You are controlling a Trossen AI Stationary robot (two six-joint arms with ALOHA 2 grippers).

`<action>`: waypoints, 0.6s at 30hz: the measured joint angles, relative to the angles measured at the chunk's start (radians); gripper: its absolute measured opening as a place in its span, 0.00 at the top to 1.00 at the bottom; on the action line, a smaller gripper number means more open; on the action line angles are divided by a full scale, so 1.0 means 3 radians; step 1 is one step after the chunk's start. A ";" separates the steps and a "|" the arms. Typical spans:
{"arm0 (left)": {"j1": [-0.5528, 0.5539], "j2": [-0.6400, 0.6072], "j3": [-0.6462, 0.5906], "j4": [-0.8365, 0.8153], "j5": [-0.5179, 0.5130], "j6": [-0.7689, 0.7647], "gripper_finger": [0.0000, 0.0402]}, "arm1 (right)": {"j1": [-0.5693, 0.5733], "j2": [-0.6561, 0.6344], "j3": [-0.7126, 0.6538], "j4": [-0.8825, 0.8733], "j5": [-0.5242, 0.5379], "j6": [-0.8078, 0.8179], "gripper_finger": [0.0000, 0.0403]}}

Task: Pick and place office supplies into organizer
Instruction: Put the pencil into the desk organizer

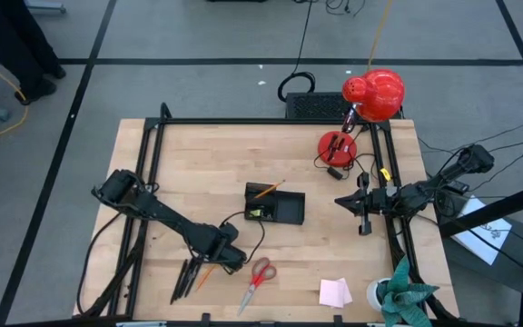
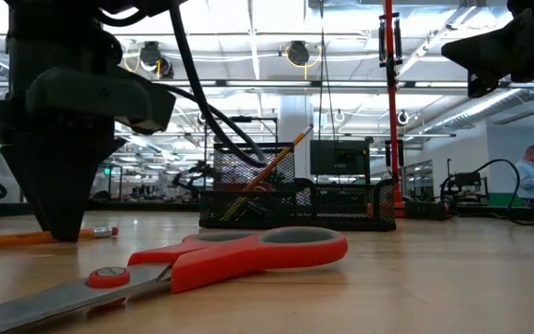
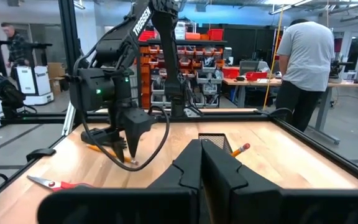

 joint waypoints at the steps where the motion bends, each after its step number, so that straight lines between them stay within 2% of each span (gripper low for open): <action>1: 0.0000 0.0000 -0.0002 -0.0001 -0.0012 -0.0012 0.67 | 0.0000 0.0000 0.0000 0.0005 -0.0001 0.0000 0.99; 11: -0.0010 0.0000 -0.0013 -0.0014 -0.0160 0.0061 0.91 | 0.0000 0.0000 0.0000 0.0009 -0.0004 0.0001 0.99; 18: -0.0013 -0.0004 -0.0013 0.0009 -0.0216 0.0146 0.98 | 0.0000 0.0000 0.0001 0.0009 -0.0005 0.0001 0.99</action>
